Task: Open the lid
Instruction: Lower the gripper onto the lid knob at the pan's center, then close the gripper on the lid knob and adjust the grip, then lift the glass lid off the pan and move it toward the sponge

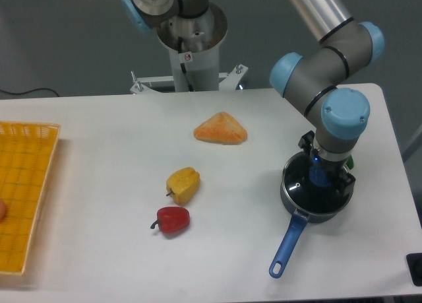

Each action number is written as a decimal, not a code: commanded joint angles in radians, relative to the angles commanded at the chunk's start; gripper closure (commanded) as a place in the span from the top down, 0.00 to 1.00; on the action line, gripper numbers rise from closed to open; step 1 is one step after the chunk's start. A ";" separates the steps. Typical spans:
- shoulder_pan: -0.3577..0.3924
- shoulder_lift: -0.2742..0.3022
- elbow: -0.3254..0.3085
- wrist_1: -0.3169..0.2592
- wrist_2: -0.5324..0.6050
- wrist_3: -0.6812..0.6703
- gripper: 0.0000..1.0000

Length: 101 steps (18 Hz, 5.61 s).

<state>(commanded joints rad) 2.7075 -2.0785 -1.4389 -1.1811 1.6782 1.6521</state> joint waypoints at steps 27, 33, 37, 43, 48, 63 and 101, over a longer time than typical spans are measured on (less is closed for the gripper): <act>0.015 -0.011 0.018 -0.074 -0.048 0.374 0.97; 0.015 -0.014 0.021 -0.071 -0.048 0.364 0.88; 0.015 -0.014 0.021 -0.071 -0.046 0.361 0.73; 0.012 -0.014 0.028 -0.074 -0.041 0.331 0.61; 0.006 -0.015 0.026 -0.075 -0.041 0.290 0.52; 0.009 -0.006 0.078 -0.164 -0.048 0.256 0.49; -0.218 0.048 0.032 -0.203 -0.133 -0.307 0.49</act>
<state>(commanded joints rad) 2.4897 -2.0310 -1.4067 -1.3837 1.5447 1.3453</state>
